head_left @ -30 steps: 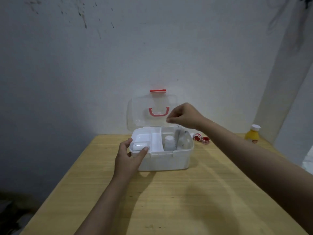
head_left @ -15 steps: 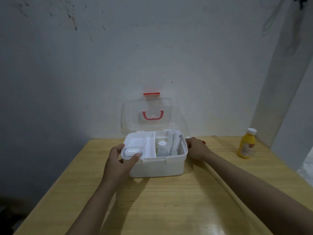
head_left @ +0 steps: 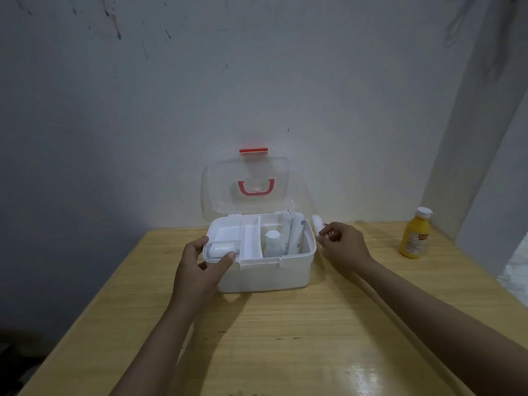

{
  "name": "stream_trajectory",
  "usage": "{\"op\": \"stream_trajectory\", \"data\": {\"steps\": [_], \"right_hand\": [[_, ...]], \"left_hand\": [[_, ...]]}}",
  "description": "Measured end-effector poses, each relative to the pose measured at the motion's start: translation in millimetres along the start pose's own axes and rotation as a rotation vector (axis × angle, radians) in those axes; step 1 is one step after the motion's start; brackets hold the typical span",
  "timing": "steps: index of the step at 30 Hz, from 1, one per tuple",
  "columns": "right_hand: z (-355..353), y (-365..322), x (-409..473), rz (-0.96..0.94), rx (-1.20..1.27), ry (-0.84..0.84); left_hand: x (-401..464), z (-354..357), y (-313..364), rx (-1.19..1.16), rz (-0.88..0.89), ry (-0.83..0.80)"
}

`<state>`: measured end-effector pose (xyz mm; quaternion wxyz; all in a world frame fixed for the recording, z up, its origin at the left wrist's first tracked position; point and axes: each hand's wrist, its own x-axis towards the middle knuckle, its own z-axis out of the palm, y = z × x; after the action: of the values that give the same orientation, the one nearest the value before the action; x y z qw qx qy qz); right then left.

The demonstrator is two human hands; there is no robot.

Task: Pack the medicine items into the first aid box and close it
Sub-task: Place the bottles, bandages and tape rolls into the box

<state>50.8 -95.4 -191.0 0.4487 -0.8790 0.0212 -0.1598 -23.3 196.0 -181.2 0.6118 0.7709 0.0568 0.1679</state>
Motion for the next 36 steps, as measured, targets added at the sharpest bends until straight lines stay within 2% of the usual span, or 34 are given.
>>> {"op": "stream_trajectory", "data": {"steps": [6,9,16,22,25,31,33,36], "right_hand": [[-35,-22,-16,-0.077,0.051,0.110],[-44,-49,-23,-0.134,0.098,0.103],[-18,-131,-37,-0.247,0.018,-0.132],[23,-166,-24,-0.311,-0.263,-0.275],[37,-169,-21,-0.325,-0.410,-0.309],[49,-162,-21,-0.326,-0.522,-0.445],[46,-156,-17,-0.310,-0.484,-0.465],[28,-143,-8,-0.288,-0.334,-0.342]], "left_hand": [[-1,3,3,-0.001,-0.001,0.005],[-2,3,3,0.001,-0.004,-0.001],[-5,1,4,-0.004,0.010,-0.024],[-6,0,6,-0.014,0.020,-0.043],[-6,-2,8,-0.016,0.017,-0.058],[-4,-4,5,-0.013,0.026,-0.058],[-4,-4,6,-0.019,0.019,-0.062],[-5,-5,6,-0.028,0.019,-0.066]]}}
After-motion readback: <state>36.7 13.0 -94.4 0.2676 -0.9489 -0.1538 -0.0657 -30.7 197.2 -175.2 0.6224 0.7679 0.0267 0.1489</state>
